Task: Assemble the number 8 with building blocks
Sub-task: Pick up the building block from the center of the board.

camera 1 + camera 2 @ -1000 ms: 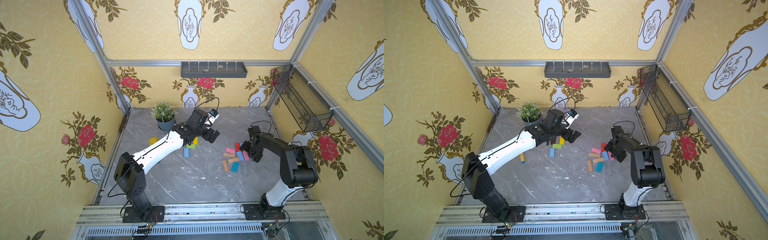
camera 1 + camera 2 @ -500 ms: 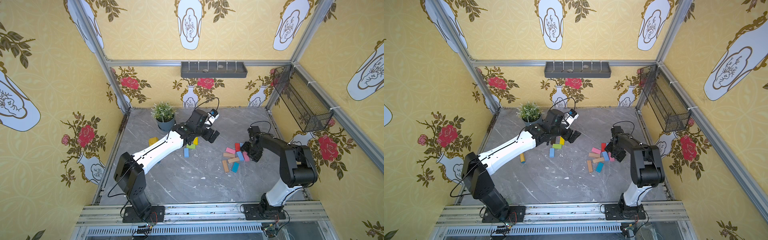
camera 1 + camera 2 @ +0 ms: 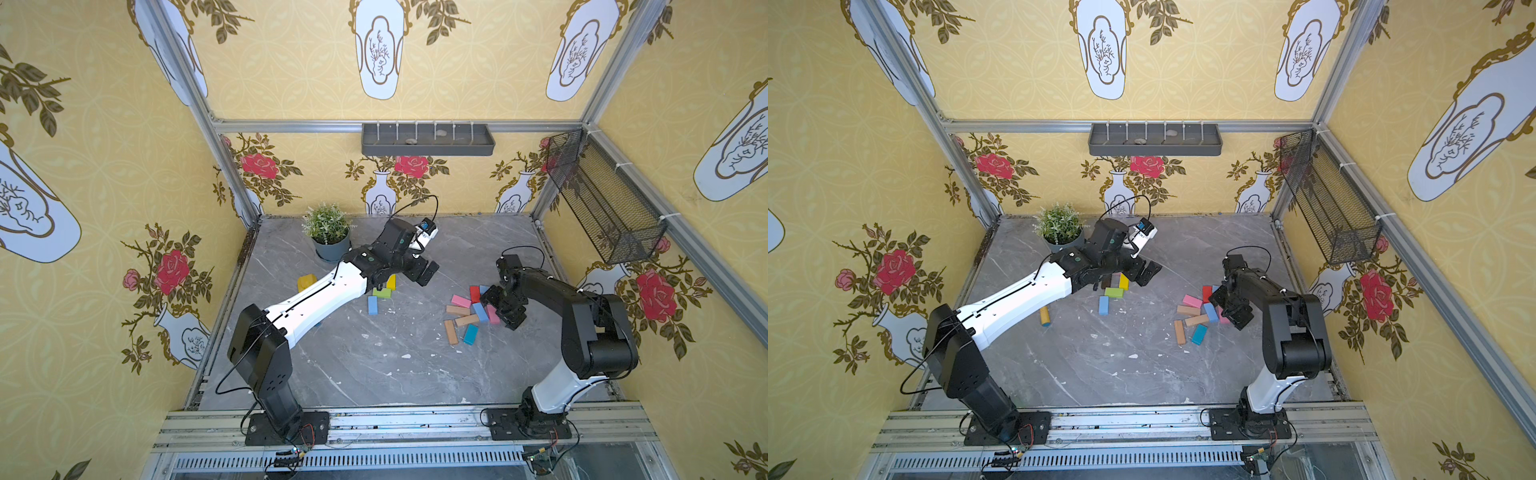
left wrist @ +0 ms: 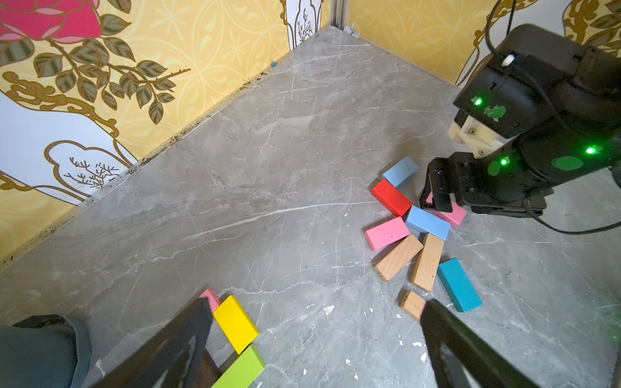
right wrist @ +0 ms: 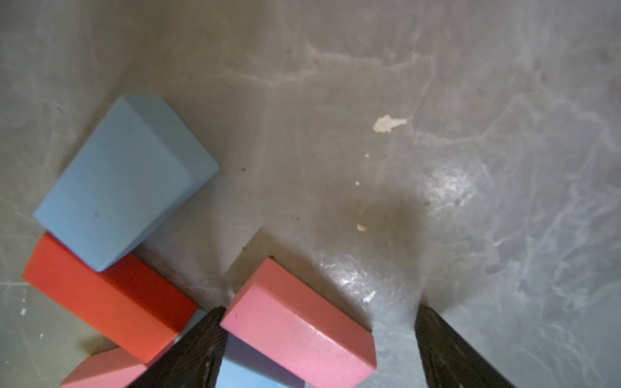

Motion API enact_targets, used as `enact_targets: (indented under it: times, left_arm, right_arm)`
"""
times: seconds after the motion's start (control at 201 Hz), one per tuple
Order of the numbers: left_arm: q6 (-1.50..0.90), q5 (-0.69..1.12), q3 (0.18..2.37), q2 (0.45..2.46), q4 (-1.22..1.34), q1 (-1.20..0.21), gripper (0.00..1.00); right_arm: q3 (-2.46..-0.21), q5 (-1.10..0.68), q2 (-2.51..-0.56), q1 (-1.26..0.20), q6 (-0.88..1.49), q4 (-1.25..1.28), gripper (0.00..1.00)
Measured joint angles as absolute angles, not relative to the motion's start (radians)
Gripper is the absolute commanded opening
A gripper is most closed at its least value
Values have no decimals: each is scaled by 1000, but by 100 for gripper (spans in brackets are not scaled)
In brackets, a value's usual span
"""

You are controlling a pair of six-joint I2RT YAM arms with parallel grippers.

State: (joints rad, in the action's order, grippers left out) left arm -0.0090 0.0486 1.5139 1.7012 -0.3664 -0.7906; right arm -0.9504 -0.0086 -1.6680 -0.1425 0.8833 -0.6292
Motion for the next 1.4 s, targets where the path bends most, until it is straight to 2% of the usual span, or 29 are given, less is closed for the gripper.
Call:
enact_targets:
  times: [0.572, 1.08, 1.254, 1.399]
  left_arm:
    - [-9, 34, 1508, 1701, -366, -791, 100]
    - [-9, 30, 1508, 1699, -366, -791, 100]
    - [-9, 27, 1501, 1691, -363, -791, 100]
    - [-9, 23, 1495, 1684, -359, -791, 100]
  right_arm:
    - [-992, -1, -1712, -151, 973, -681, 83]
    - [-995, 11, -1719, -154, 983, -703, 60]
    - [-995, 12, -1718, -156, 985, -704, 46]
    - [-995, 12, -1715, -156, 984, -705, 40]
